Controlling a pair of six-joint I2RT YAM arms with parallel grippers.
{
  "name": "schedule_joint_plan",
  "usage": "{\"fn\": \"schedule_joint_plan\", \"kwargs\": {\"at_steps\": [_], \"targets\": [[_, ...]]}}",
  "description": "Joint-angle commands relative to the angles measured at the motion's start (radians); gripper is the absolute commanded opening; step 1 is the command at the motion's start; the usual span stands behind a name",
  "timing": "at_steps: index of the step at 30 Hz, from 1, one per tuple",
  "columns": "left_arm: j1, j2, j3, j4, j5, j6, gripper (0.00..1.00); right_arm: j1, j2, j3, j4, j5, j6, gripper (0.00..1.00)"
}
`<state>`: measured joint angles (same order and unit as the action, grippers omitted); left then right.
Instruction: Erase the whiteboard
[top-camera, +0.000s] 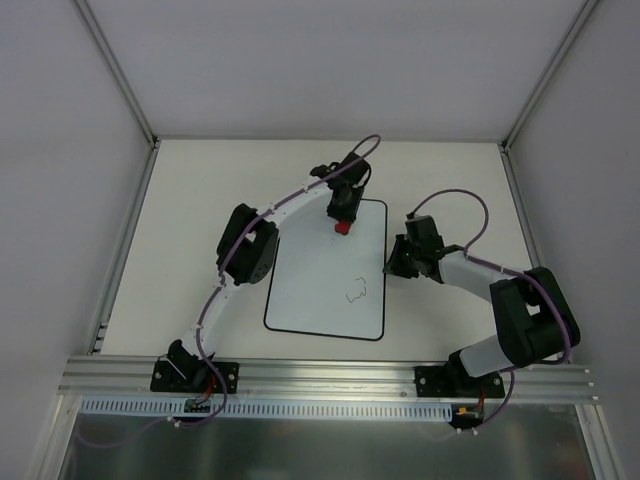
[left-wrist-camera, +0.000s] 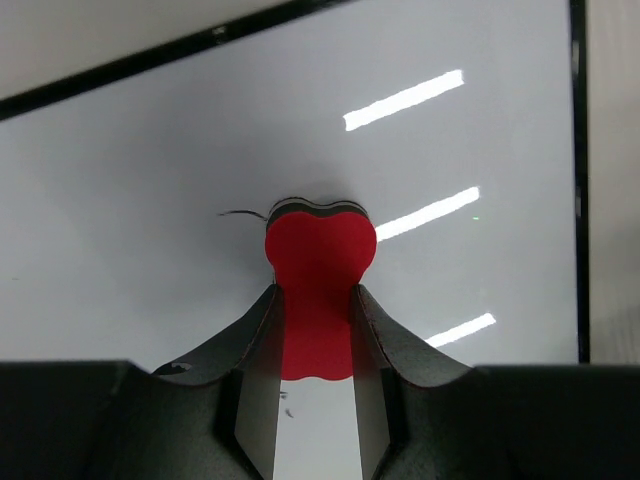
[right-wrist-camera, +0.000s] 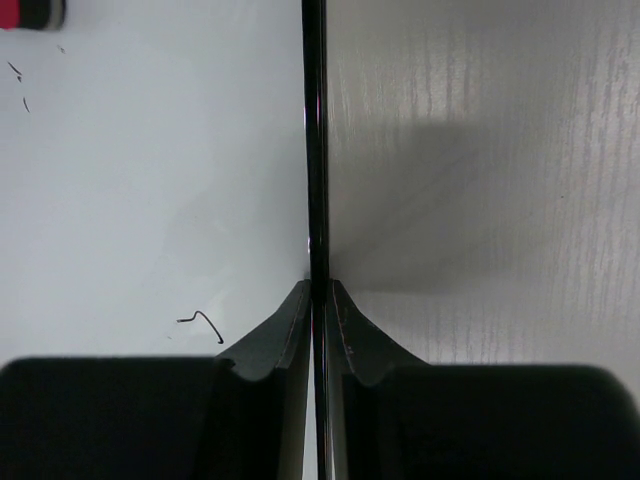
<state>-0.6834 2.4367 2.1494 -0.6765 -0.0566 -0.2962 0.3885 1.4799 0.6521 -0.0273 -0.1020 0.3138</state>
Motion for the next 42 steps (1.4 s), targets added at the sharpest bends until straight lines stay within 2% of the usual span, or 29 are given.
{"fn": "schedule_joint_plan", "kwargs": {"at_steps": [1,5,12,19,22,28,31,34,42], "targets": [[-0.047,0.013,-0.06,-0.055,0.09,-0.035,0.0,0.013,0.023,-0.049,-0.051,0.028,0.011,0.13],[-0.019,-0.039,-0.156,-0.055,0.029,-0.053,0.0,0.018,0.019,-0.062,-0.04,0.033,0.016,0.13],[0.1,-0.14,-0.269,-0.057,-0.041,-0.084,0.0,0.032,0.025,-0.063,-0.033,0.039,0.025,0.13],[0.087,-0.215,-0.407,-0.054,-0.042,-0.11,0.0,0.05,0.031,-0.063,-0.028,0.044,0.03,0.13],[0.021,-0.235,-0.454,-0.052,-0.052,-0.116,0.0,0.061,0.034,-0.066,-0.019,0.048,0.033,0.13],[-0.131,-0.208,-0.431,-0.054,-0.025,-0.147,0.0,0.067,0.052,-0.074,-0.002,0.044,0.038,0.12],[-0.156,-0.183,-0.402,-0.052,0.012,-0.169,0.0,0.067,0.054,-0.078,0.004,0.038,0.039,0.12],[-0.145,-0.174,-0.382,-0.054,-0.021,-0.159,0.0,0.067,0.049,-0.08,0.004,0.035,0.038,0.11],[0.023,-0.162,-0.324,-0.057,-0.077,-0.144,0.0,0.067,0.04,-0.086,0.004,0.027,0.03,0.11]]}}
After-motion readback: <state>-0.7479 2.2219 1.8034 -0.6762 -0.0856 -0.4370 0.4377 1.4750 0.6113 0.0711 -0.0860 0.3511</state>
